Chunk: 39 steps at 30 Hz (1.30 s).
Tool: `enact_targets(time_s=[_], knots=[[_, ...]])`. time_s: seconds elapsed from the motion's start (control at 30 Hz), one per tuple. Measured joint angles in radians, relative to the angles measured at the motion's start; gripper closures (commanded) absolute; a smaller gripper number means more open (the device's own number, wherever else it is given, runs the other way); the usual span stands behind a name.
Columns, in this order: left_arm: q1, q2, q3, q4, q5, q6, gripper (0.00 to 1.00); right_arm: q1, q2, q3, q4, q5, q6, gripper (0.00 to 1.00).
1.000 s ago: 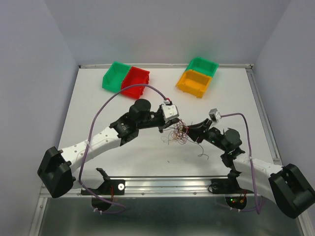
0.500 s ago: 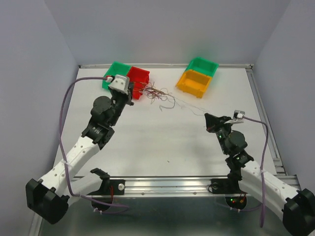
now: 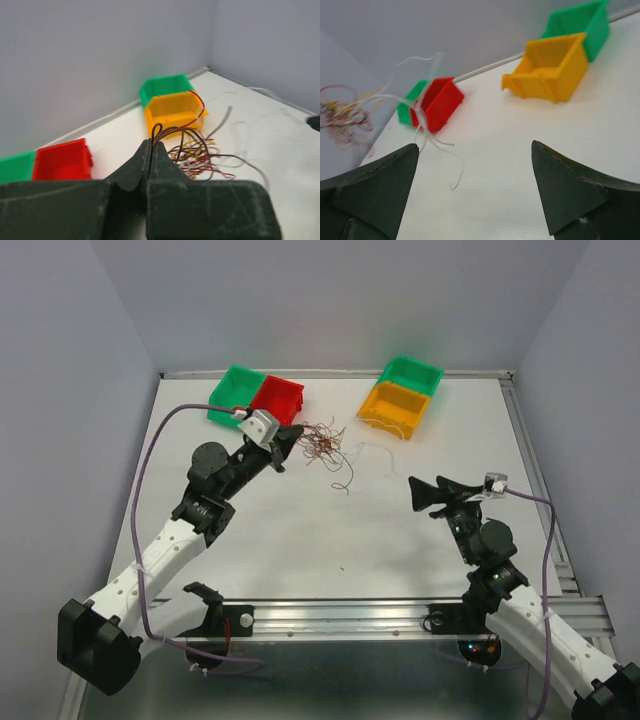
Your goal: Untangle the cables
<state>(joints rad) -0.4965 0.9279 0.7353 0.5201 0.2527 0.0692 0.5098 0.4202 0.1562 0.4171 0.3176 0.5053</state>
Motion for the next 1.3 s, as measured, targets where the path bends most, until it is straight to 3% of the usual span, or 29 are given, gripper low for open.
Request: enact_targets(time_s=[0.07,0.23,0.4,0.5,0.53,0.7,0.73,0.83,1.0,1.07,1.17,1.3], knots=[[-0.024,0.055,0.013,-0.020,0.128,0.024,0.97,0.001,0.027,-0.014,0.065,-0.146,-0.024,0.00],[-0.211,0.133,0.034,-0.113,0.231,0.129,0.97,0.002,0.191,-0.027,0.290,-0.531,-0.054,0.00],[-0.297,0.135,0.035,-0.145,0.263,0.191,0.97,0.006,0.350,-0.027,0.418,-0.723,-0.072,0.09],[-0.301,0.137,0.039,-0.158,0.263,0.201,0.97,0.027,0.432,-0.025,0.489,-0.794,-0.090,0.32],[-0.303,0.140,0.044,-0.165,0.263,0.203,0.97,0.045,0.472,-0.024,0.506,-0.813,-0.101,0.48],[-0.303,0.145,0.053,-0.171,0.263,0.203,0.97,0.097,0.555,0.000,0.521,-0.835,-0.125,0.70],[-0.303,0.145,0.053,-0.172,0.262,0.203,0.97,0.108,0.576,0.013,0.526,-0.837,-0.128,0.83],[-0.303,0.143,0.053,-0.174,0.262,0.202,0.97,0.121,0.607,0.038,0.534,-0.832,-0.133,0.99],[-0.303,0.117,0.053,-0.176,0.229,0.199,1.00,0.127,0.588,0.041,0.533,-0.767,-0.134,0.99],[-0.310,0.089,0.053,-0.173,0.095,0.188,1.00,0.127,0.546,0.041,0.511,-0.702,-0.132,0.99],[-0.266,0.026,0.034,-0.138,-0.134,0.149,1.00,0.130,0.458,0.055,0.443,-0.500,-0.112,1.00],[-0.093,-0.095,-0.058,-0.095,-0.279,0.043,1.00,0.155,0.359,0.145,0.261,-0.118,-0.023,1.00]])
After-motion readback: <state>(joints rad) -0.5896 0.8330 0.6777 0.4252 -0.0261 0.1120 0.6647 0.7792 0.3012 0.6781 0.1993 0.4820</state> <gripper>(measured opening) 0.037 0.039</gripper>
